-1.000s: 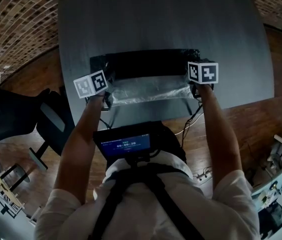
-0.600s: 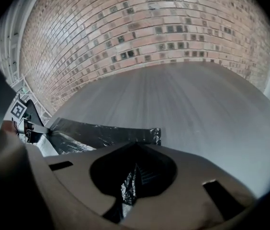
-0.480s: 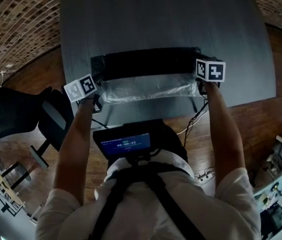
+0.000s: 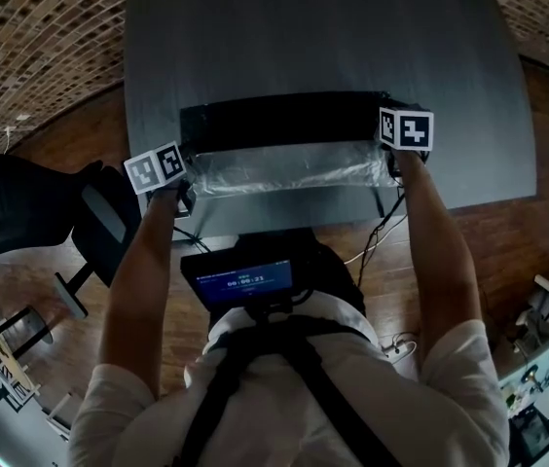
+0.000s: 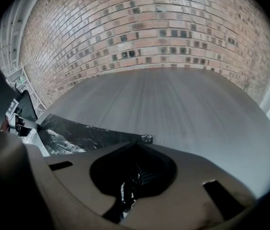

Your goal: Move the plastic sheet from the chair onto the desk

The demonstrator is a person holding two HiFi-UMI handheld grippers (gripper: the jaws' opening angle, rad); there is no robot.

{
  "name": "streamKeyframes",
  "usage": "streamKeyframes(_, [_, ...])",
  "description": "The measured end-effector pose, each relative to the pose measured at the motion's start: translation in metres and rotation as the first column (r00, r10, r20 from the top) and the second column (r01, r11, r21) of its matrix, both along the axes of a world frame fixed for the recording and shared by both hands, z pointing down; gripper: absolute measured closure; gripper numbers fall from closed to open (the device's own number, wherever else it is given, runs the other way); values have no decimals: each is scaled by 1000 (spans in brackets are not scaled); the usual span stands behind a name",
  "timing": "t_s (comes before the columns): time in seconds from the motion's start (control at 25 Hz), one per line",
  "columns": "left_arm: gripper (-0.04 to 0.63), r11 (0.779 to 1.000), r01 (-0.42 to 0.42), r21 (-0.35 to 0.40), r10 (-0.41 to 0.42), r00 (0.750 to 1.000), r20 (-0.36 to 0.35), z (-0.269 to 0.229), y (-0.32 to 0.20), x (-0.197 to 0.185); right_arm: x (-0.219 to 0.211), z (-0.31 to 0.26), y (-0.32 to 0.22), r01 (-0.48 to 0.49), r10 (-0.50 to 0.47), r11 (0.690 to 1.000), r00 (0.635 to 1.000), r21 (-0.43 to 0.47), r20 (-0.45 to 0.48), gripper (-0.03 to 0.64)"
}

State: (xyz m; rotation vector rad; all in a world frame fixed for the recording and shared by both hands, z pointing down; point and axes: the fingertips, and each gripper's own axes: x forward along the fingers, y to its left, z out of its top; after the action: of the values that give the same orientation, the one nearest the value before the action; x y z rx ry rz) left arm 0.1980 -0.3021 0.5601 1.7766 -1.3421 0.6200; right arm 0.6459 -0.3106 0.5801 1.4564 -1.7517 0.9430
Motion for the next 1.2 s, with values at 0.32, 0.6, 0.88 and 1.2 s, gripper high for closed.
streamKeyframes(0.32, [592,999,-21,37,20,999,43,-9,-3,3,18,-8,-11,-31,32,999,998,21,-56,615])
streamKeyframes(0.6, [592,987,30,157,-35,999,26,-49,8,-13,13,-51,-5,-98,96,987,995,130,23,615])
streamKeyframes(0.88, [592,953,13,302,23,993,-115,-100,37,26,-18,-89,20,-94,74,975,992,201,101,615])
streamKeyframes(1.2, [592,933,-45,358,121,974,-193,-130,87,46,-72,-120,62,-63,28,969,989,241,144,615])
